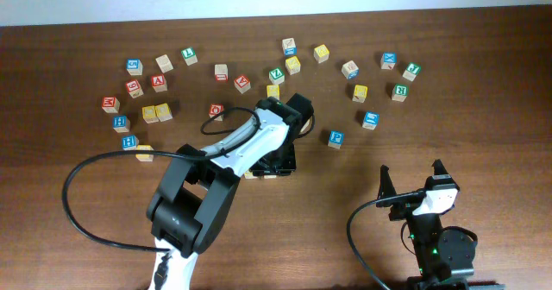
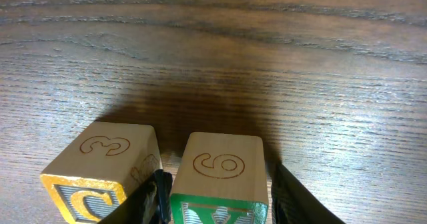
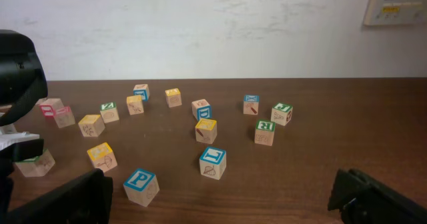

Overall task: Spell out CVPR
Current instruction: 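Place the green V block just right of the C block, then retract the left arm and move the right gripper toward the blue P block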

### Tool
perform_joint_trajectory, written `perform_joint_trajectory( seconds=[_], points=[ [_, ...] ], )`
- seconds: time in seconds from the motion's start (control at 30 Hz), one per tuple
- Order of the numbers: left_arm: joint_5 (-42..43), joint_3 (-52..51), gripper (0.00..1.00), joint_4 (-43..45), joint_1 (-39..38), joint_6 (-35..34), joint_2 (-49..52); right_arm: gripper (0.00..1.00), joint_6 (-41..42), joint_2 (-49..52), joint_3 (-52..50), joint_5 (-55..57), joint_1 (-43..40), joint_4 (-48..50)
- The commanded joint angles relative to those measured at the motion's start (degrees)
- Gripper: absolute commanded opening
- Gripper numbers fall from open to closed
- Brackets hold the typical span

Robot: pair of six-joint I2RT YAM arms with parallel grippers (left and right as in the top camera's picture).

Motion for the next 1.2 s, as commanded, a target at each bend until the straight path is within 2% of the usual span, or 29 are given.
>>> perform_joint_trajectory(
  seconds=[0.0,0.07,0.27,0.43,0.47,0.5,0.53,0.6,0.63,0.67,0.8,0.9,1.03,1.17],
  points=[
    [-0.63,0.26,0.41,-0.17,-0.17,0.59,-1.20,0.98,0.00,-0.37,-0.31,0.09,-0.44,-0.31],
    [-0.61,2.05,0.41,-1.31,-0.17,2.49,-1.20,0.98,0.00,-0.37,-0.31,0.09,-0.44,-0.31],
    [-0.66,9.40,0.40,-5.51,-0.17,2.49,-1.22,0.98,0.00,-0.37,-0.31,0.09,-0.44,-0.31],
    [-5.20,26.47,0.45,-18.64,3.63,3.15,-1.22,0.98,0.00,-0.37,-0.31,0.09,-0.44,-0.31],
    [-7.32,29.09,0.50,-19.43,5.14,3.17,-1.22,0.98,0.00,-0.37,-0.31,0.09,-0.44,-0.31],
    [-8.87,30.32,0.60,-18.49,7.04,3.85,-1.22,0.98,0.00,-0.37,-0.31,0.09,-0.44,-0.31],
    [-8.79,30.32,0.70,-17.31,8.66,4.31,-1.22,0.98,0.00,-0.37,-0.31,0.09,-0.44,-0.31],
    [-8.79,30.16,0.82,-14.80,12.57,4.42,-1.20,0.98,0.00,-0.37,-0.31,0.09,-0.44,-0.31],
    [-8.76,30.05,0.94,-12.70,15.26,4.42,-1.18,0.98,0.00,-0.37,-0.31,0.09,-0.44,-0.31],
    [-8.76,30.03,0.99,-11.47,16.63,4.42,-1.20,0.98,0.00,-0.37,-0.31,0.09,-0.44,-0.31],
    [-8.90,30.01,0.99,-5.81,20.11,4.44,-1.18,0.99,0.00,-0.37,-0.31,0.09,-0.44,-0.31],
    [-13.27,30.01,0.99,-2.60,22.58,4.39,-1.18,0.98,0.00,-0.37,-0.31,0.09,-0.44,-0.31],
    [-11.96,30.01,0.99,-7.21,30.93,4.39,-1.18,0.98,0.00,-0.37,-0.31,0.09,-0.44,-0.31],
    [-10.43,28.68,0.99,-13.49,35.17,4.39,-1.18,0.98,0.00,-0.37,-0.31,0.09,-0.44,-0.31]
  ],
)
